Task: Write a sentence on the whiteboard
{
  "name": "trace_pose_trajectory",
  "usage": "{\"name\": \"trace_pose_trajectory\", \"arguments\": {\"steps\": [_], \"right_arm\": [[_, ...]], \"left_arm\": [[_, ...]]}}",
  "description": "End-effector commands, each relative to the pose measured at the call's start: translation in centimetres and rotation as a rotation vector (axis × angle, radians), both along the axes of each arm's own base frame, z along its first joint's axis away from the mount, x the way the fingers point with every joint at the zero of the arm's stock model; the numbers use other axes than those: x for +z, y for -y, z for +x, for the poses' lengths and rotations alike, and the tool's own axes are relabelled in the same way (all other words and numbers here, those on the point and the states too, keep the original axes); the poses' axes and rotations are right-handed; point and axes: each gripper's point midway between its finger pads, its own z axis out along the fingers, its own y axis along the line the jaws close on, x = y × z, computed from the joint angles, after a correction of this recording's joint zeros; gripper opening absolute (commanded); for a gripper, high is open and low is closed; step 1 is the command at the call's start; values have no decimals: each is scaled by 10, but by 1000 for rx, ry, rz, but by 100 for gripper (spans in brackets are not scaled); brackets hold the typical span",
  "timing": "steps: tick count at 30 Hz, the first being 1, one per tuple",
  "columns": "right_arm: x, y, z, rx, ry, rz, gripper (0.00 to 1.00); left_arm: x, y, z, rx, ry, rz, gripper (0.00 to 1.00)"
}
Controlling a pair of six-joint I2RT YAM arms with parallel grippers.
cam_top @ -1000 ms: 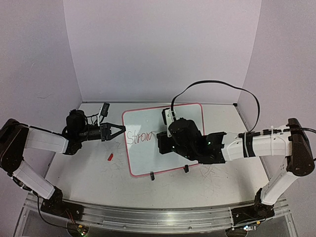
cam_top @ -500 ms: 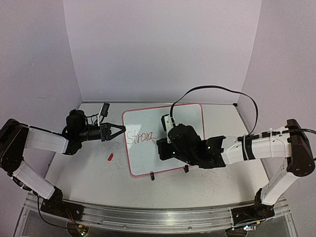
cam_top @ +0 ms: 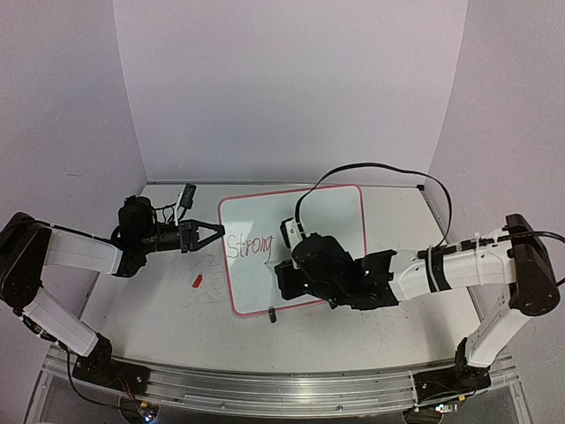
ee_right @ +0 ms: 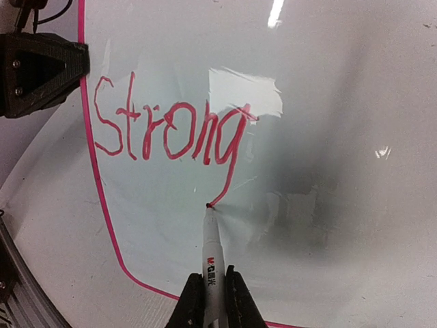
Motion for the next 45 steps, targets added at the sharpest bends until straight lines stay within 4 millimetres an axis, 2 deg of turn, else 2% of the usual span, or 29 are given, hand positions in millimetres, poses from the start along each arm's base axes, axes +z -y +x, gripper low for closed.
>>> {"name": "trace_pose_trajectory", "arguments": {"steps": [1, 4, 6, 8, 12, 15, 20, 26, 31, 36, 45], "right_arm": [[10, -15, 9, -6, 24, 19, 0], [23, -21, 10, 6, 41, 45, 0], [40, -16, 4, 30, 57, 80, 0], [54, -2, -4, 44, 84, 117, 0], [56, 37, -6, -2, 138, 114, 0], [64, 45, -2, -22, 164, 113, 0], [74, 40, 1, -17, 193, 106, 0], [73, 38, -2, 18, 199, 87, 0], [70, 37, -1, 27, 209, 63, 0], [73, 43, 4, -14, 232, 48, 0], [66, 47, 16, -65, 216, 35, 0]], "left_arm": [[25, 8, -5, -53, 63, -30, 0], [24, 8, -5, -53, 61, -29, 0], [24, 8, -5, -52, 61, -29, 0], [23, 7, -5, -50, 63, -28, 0], [22, 8, -5, -49, 64, -24, 0], [22, 7, -5, -49, 63, -23, 0], [24, 6, -5, -42, 67, -24, 0], [29, 7, -4, -43, 79, -23, 0], [25, 7, -1, -36, 84, -8, 0], [21, 7, 2, -28, 82, 3, 0], [15, 6, 6, -7, 68, 28, 0]]}}
